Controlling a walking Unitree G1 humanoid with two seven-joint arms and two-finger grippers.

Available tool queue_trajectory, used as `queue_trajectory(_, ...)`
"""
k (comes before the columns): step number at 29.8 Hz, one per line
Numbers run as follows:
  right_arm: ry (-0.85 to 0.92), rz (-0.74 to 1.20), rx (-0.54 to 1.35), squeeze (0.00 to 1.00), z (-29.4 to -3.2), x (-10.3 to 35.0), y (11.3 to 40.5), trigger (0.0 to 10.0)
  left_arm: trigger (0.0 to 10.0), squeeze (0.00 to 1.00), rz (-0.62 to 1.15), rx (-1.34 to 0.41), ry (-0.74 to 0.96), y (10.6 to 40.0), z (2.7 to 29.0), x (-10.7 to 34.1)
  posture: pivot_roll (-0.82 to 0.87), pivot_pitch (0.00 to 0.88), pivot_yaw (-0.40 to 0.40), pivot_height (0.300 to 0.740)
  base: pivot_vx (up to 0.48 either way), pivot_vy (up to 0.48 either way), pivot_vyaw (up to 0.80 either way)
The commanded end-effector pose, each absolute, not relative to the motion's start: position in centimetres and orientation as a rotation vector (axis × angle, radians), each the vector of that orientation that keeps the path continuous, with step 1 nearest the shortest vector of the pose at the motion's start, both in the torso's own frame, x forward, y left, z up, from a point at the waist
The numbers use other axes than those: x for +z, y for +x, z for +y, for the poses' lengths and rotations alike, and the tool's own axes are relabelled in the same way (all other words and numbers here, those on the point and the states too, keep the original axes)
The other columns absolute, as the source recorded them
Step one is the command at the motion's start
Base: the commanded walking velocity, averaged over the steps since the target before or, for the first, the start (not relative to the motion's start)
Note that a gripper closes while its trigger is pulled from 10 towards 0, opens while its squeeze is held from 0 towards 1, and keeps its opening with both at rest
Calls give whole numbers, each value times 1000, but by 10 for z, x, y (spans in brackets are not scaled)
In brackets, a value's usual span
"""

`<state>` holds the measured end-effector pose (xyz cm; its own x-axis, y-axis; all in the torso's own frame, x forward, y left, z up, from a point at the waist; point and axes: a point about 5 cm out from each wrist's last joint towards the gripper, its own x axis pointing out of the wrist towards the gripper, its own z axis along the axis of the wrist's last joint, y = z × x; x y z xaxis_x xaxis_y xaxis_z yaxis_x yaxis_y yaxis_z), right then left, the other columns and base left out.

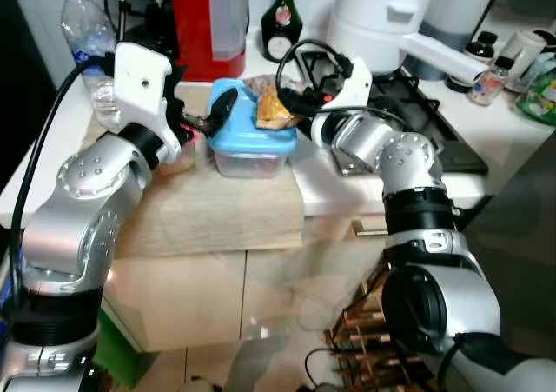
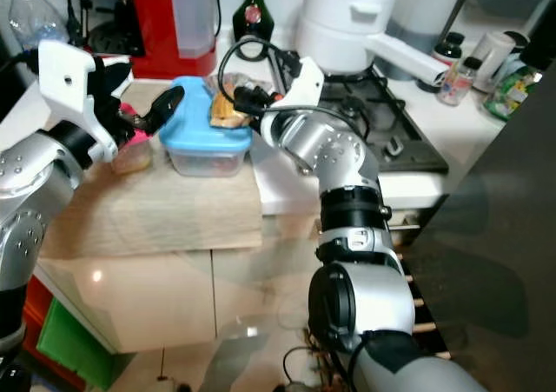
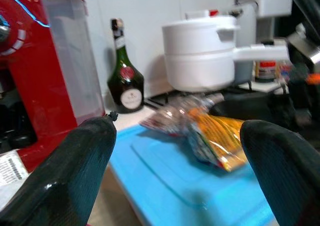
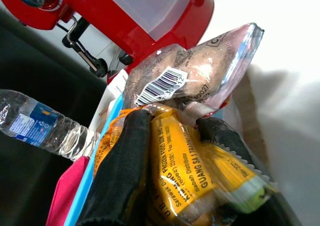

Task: Restocking fridge

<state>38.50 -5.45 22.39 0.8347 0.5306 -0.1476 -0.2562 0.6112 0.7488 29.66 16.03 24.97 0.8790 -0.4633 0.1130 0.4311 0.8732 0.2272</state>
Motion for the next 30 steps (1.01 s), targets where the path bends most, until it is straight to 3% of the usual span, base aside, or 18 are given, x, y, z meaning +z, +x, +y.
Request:
queue_trajectory(1,761,362,462,0,-53,227,386,0,10000,0,-179,-491,244,295,156,250,75,0,-49,740,0,0,0)
queue_trajectory(19,670,12,418,0,-79,275,390,0,10000,0,-188,-496,235,296,150,243,57,0,-40,740,0,0,0)
queue_trajectory(26,248,-292,227,0,-101,290,378,0,10000,0,-219,-394,181,298,152,239,51,0,-45,740,0,0,0)
queue_trajectory(30,110,-397,151,0,-108,292,369,0,10000,0,-277,-319,171,297,151,242,45,0,-47,740,0,0,0)
